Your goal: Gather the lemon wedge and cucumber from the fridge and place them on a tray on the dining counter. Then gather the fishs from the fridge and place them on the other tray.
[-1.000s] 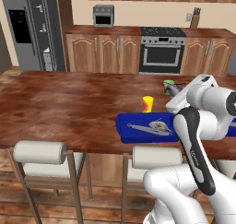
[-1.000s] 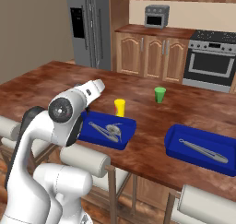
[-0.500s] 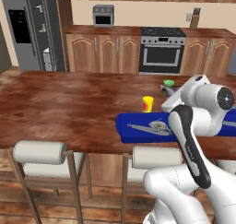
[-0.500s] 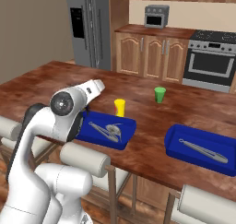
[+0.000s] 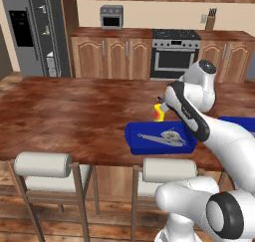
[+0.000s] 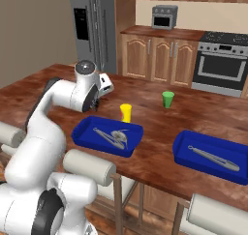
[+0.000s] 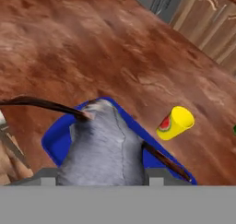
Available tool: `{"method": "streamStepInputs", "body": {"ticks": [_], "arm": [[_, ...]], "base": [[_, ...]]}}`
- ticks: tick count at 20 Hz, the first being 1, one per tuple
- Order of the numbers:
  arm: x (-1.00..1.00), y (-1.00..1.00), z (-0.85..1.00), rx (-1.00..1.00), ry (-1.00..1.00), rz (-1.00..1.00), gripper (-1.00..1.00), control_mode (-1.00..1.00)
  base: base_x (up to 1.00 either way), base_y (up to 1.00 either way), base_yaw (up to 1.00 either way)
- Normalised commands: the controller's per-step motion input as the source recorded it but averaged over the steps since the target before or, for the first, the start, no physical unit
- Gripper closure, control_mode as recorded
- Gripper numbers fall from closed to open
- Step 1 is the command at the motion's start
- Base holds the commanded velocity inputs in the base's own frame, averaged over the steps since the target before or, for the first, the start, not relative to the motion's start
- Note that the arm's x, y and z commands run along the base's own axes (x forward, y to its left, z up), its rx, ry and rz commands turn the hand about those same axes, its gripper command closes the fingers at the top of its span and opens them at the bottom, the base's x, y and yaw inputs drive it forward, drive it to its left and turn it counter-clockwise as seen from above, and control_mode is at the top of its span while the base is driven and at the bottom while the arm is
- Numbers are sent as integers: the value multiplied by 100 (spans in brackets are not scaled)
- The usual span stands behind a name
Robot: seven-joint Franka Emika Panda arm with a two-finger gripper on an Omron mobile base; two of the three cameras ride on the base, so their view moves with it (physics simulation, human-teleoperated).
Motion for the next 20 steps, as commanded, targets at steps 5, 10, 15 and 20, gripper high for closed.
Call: {"method": "streamStepInputs", "body": {"ticks": [5, 10, 15, 20], "arm": [[33, 0, -64, 0, 19, 5, 100, -100], [20, 1, -74, 0, 11, 2, 100, -100], [4, 13, -42, 0, 1, -1, 100, -100], [0, 31, -21, 0, 2, -2, 100, -100]], "base": [[0, 0, 0], [0, 0, 0], [0, 0, 0], [0, 0, 0]]}}
